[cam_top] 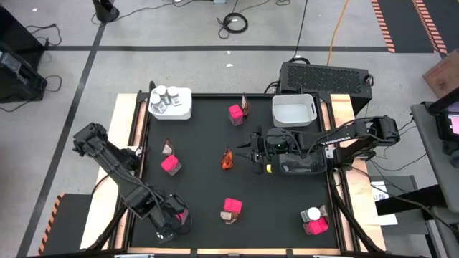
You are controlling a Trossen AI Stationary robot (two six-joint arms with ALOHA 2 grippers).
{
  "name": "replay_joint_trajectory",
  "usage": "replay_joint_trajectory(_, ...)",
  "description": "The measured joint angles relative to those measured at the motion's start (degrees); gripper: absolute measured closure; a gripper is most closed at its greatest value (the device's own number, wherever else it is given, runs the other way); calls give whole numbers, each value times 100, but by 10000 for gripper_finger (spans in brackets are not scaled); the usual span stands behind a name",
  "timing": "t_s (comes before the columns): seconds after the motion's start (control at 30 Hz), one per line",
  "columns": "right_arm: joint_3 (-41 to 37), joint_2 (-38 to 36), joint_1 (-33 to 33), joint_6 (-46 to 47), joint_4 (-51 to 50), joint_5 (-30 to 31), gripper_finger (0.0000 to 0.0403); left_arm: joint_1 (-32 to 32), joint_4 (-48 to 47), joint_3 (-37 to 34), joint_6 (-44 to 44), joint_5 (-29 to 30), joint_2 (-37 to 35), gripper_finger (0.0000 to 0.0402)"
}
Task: Sort spices by type
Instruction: Put the white seasoning bottle into the left white bin
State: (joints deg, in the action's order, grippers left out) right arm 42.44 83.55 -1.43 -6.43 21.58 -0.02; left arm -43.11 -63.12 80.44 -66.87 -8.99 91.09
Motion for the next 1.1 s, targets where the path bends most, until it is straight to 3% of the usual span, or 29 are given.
replay_joint_trajectory(0.27, 0, 0, 0, -29, -21, 1, 283, -6, 134, -2, -59, -32, 45, 205)
replay_joint_trajectory(0.43, 0, 0, 0, -49, -57, -1, 283, -184, 140, -29, -28, 49, 82, 166)
replay_joint_trajectory(0.57, 0, 0, 0, -79, -76, -1, 283, -389, 126, -33, 26, 316, 273, 158)
replay_joint_trajectory(1.1, 0, 0, 0, -222, -93, -4, 283, -603, 50, -37, 731, 369, 590, 157)
